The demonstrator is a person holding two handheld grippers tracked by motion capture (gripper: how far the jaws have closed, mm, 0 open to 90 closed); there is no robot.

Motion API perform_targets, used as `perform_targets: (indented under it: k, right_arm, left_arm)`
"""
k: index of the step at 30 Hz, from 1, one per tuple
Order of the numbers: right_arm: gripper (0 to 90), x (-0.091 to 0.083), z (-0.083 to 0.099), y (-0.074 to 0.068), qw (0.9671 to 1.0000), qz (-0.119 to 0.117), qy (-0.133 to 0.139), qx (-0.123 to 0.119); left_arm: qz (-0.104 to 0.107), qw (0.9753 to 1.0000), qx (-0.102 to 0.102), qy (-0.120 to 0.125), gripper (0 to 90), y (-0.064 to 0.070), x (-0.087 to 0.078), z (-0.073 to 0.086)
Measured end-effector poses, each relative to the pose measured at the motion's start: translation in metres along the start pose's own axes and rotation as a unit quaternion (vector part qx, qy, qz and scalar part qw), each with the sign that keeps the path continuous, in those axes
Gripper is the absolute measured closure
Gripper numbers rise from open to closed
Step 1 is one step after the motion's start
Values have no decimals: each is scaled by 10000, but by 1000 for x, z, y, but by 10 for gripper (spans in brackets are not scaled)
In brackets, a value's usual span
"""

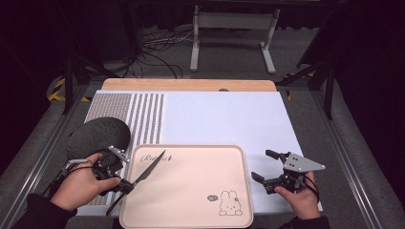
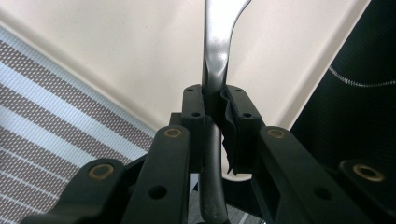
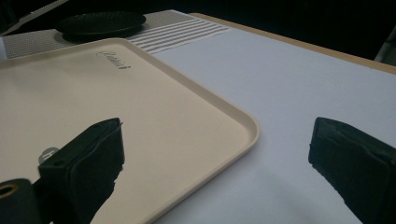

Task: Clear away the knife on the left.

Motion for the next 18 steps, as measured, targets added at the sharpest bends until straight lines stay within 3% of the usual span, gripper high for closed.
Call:
perform_targets:
  k: [18]
  right_arm:
    - [43, 0, 1, 0, 10000, -18, -3, -6]
  left_arm:
    - [241, 9997, 35, -65, 801, 12, 28, -17]
Point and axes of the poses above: each handheld gripper's, and its own axes: x roughly forward along the jaws, z roughly out of its underside, y roughly to its right, the point moved 2 cm from there along x, roughly forward along the jaws, and after that the axes turned 6 degrees about -x, right-handed, at the moved point
